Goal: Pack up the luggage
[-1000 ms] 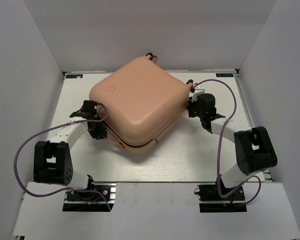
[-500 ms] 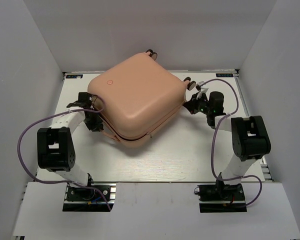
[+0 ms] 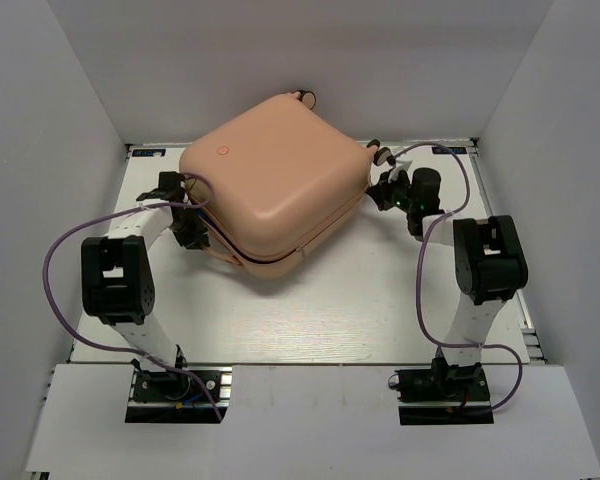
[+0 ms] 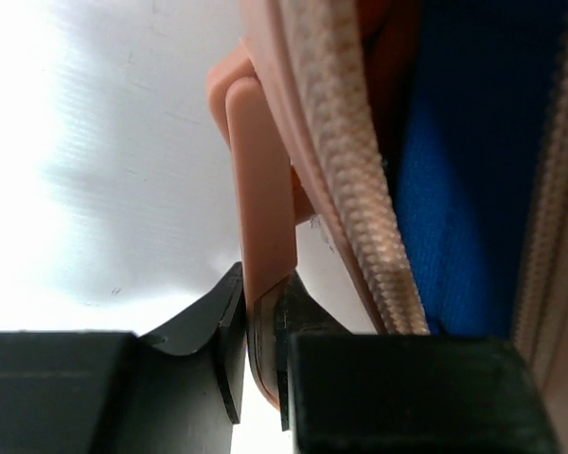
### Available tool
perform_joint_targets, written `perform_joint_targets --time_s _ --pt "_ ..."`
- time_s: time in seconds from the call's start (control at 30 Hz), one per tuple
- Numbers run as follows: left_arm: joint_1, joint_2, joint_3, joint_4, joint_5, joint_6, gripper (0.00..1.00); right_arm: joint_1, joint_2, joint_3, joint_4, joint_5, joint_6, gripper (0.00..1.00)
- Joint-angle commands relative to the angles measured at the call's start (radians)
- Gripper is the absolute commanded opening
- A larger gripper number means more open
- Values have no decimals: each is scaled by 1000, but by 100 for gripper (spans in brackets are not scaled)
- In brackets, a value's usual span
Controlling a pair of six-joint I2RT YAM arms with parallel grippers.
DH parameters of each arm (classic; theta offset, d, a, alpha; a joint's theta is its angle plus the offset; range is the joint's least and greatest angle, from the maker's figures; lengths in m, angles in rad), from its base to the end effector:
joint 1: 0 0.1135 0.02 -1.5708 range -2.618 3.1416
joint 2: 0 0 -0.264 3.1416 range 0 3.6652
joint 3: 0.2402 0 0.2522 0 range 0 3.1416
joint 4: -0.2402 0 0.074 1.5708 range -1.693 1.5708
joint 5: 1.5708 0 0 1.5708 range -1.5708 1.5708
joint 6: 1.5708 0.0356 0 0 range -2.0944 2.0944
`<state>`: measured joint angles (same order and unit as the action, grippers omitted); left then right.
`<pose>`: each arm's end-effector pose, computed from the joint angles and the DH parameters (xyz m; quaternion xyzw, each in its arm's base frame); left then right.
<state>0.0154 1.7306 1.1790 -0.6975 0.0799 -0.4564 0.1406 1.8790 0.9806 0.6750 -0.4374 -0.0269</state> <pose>0.3367 0.0023 0.1930 -0.2243 0.9605 -0.0735 0.1475 0.3971 0.0714 0.1873 -0.1987 0.7489 0.2039 0.5984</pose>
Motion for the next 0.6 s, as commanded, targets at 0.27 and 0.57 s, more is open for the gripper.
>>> perform_joint_targets --time_s 0.27,0.57 --pt "32 29 71 -76 -123 226 0 -78 72 259 115 354 -307 0" --pt "35 76 105 -68 -103 255 0 -62 255 409 380 662 -204 0"
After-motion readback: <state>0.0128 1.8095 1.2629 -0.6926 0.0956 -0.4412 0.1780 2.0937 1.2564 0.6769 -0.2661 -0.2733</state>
